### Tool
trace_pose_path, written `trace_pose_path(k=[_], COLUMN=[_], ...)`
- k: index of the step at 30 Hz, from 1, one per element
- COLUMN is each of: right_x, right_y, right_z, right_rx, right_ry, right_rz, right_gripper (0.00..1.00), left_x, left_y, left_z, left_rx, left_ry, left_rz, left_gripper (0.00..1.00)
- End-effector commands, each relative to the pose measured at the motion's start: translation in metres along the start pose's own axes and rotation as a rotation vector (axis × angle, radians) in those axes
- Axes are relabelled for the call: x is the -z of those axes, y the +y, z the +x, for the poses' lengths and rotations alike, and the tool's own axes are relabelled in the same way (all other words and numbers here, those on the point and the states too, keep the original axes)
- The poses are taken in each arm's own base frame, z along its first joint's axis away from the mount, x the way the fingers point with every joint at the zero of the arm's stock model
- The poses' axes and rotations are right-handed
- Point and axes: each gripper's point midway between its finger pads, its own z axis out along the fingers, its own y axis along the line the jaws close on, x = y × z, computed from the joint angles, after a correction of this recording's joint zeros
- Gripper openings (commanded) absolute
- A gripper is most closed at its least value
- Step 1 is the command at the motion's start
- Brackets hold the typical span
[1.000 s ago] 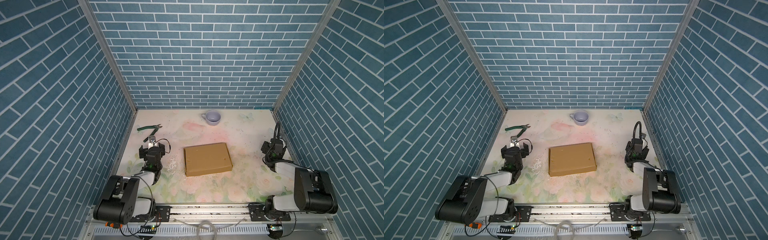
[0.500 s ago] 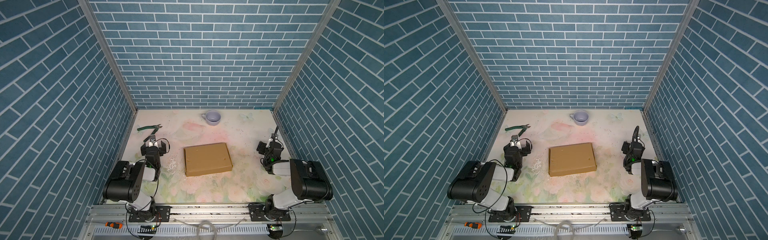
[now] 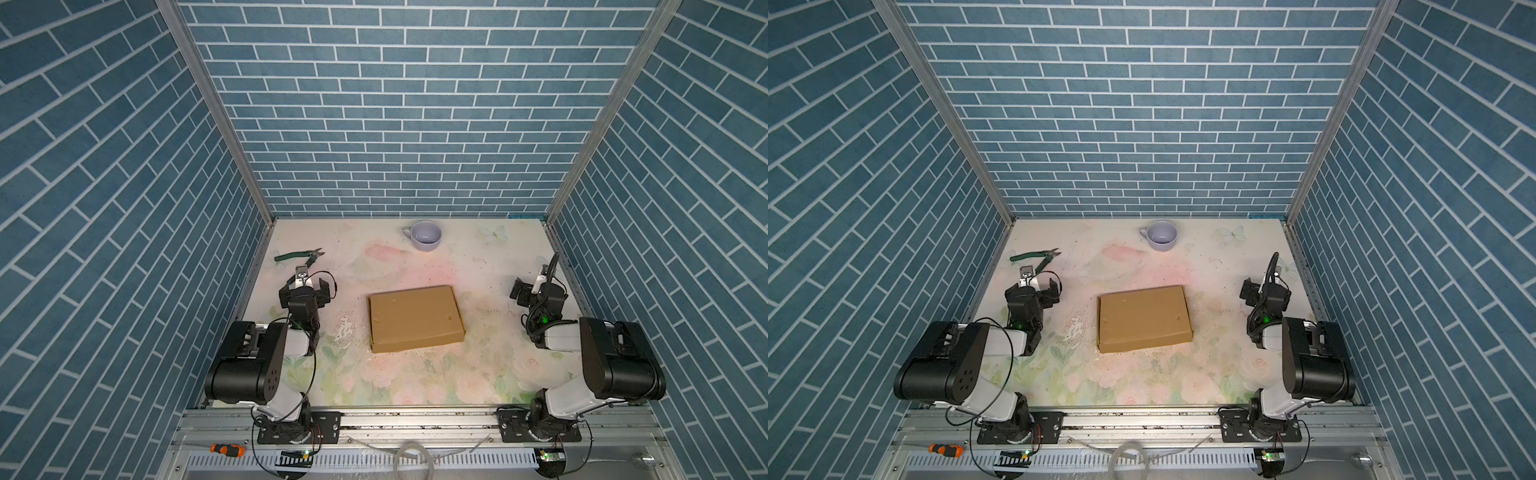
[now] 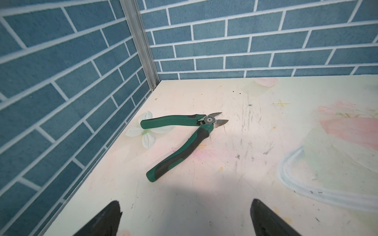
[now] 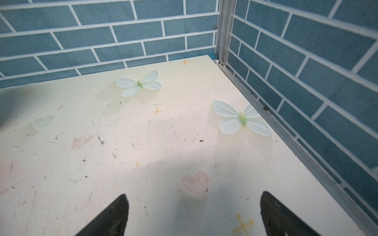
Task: Assemble paper box
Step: Reset both arms
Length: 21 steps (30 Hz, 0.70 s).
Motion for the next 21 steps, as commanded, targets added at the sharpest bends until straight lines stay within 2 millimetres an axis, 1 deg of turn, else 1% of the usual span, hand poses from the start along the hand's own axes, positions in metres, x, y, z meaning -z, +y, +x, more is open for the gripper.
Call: trace_pose_path(k=[1, 5, 10, 21], right_x=[0.004, 0.004, 0.004, 0.004], right_y=[-0.002, -0.002, -0.002, -0.002], right_z=[0.0, 0.0, 0.0, 0.0], right_rx=[0.02, 0.02, 0.019, 0.02], right_ry=[-0.02, -0.02, -0.02, -0.02], right_rz=[0.008, 0.008, 0.008, 0.007], right_gripper=[0.99, 0.99, 0.99, 0.99], left_x=[0.001, 0.001, -0.003, -0.003], left_y=[0.0, -0.001, -0.015, -0.015], left_z=[-0.002, -0.002, -0.002, -0.002], left_rx=[0.005, 0.004, -0.034, -0.035], left_ry=[0.001, 0.002, 0.021, 0.021], left_rz=[0.004, 0.01, 0.082, 0.083], left_gripper=[1.0, 1.0, 1.0, 1.0])
